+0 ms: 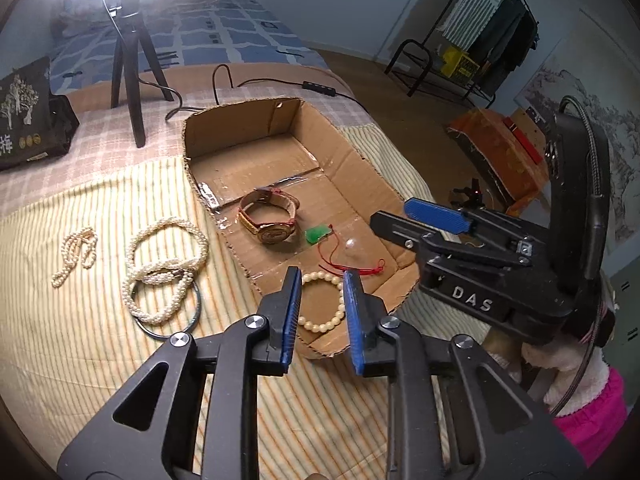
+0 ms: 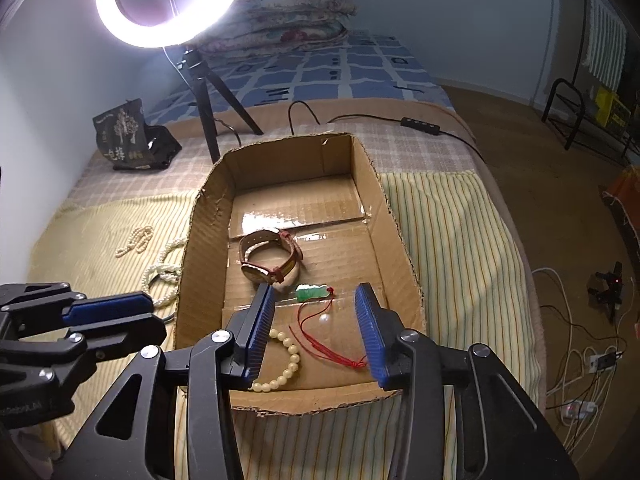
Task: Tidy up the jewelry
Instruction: 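Carry the pearl earring and cream bead bracelet into the box and open both tools, then move both tools back over the pearl necklaces on the bed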
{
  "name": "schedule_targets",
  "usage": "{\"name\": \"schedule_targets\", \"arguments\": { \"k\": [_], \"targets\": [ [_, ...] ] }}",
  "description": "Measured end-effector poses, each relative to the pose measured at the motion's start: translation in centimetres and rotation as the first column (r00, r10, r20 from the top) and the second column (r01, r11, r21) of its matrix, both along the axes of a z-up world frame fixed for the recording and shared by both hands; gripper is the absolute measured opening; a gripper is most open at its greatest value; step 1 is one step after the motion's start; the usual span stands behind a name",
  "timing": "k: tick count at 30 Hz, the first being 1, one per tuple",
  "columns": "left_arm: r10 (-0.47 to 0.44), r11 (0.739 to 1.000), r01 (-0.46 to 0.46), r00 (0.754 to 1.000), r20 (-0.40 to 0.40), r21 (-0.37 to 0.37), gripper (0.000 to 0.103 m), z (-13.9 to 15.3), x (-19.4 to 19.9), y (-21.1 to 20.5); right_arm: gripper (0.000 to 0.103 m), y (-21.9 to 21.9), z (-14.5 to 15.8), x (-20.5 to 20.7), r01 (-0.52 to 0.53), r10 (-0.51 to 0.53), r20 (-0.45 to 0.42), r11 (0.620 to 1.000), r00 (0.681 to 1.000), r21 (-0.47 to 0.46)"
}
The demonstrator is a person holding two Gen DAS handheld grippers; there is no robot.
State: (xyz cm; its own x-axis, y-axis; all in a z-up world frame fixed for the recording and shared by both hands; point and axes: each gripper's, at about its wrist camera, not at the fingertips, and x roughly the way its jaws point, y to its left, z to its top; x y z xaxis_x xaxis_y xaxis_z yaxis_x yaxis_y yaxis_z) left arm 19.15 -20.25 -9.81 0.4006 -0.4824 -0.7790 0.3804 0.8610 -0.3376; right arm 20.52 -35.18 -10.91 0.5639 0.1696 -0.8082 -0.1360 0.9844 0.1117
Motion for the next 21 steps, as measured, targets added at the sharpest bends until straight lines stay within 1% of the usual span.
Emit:
{"name": "schedule_targets", "arguments": {
  "k": [3,5,7,9,11,13,14,19,20,21],
  "targets": [
    [0.005,1.0,-0.006,1.0,0.006,0.01,0.02,0.0,-0.1,0.4,0.04,0.0,0.1,0.0,0.005,-0.005,0.002,1.0,1.0,-0.004],
    [0.008,1.0,-0.008,1.0,0.009,0.016,0.02,0.1,-0.1,0.6,0.044,0.0,0.1,-0.1,0.01,-0.01,0.002,1.0,1.0,-0.011],
    [0.013,1.0,-0.013,1.0,0.014,0.021,0.02,0.2,-0.2,1.0,0.055,0.0,0.2,-0.1,0.018,-0.018,0.005,1.0,1.0,-0.021],
    [0.017,0.999,-0.018,1.0,0.021,0.03,0.02,0.3,-0.3,1.4,0.056,0.1,0.4,-0.2,0.026,-0.026,0.013,0.999,1.0,-0.034],
    [0.018,0.999,-0.019,0.999,0.031,0.039,0.02,0.5,-0.5,2.0,0.06,0.2,0.6,-0.3,0.041,-0.04,0.012,0.998,0.999,-0.051],
    [0.022,0.998,-0.024,0.999,0.042,0.053,0.02,0.6,-0.6,2.9,0.074,0.3,0.7,-0.4,0.065,-0.064,0.017,0.995,0.998,-0.076],
    [0.027,0.998,-0.029,0.999,0.046,0.058,0.02,0.7,-0.7,3.4,0.076,0.3,0.9,-0.4,0.076,-0.074,0.024,0.993,0.997,-0.086],
    [0.075,0.993,-0.08,0.995,0.069,0.081,0.021,0.9,-0.5,7.0,0.077,0.5,1.5,-0.8,0.086,-0.083,0.036,0.992,0.996,-0.091],
    [0.084,0.992,-0.091,0.994,0.073,0.086,0.028,0.9,-0.4,7.7,0.077,0.6,1.6,-0.9,0.088,-0.085,0.037,0.992,0.996,-0.093],
    [0.098,0.99,-0.105,0.992,0.081,0.09,0.039,0.9,-0.4,8.6,0.077,0.7,1.7,-1.0,0.09,-0.086,0.039,0.991,0.996,-0.096]
  ]
}}
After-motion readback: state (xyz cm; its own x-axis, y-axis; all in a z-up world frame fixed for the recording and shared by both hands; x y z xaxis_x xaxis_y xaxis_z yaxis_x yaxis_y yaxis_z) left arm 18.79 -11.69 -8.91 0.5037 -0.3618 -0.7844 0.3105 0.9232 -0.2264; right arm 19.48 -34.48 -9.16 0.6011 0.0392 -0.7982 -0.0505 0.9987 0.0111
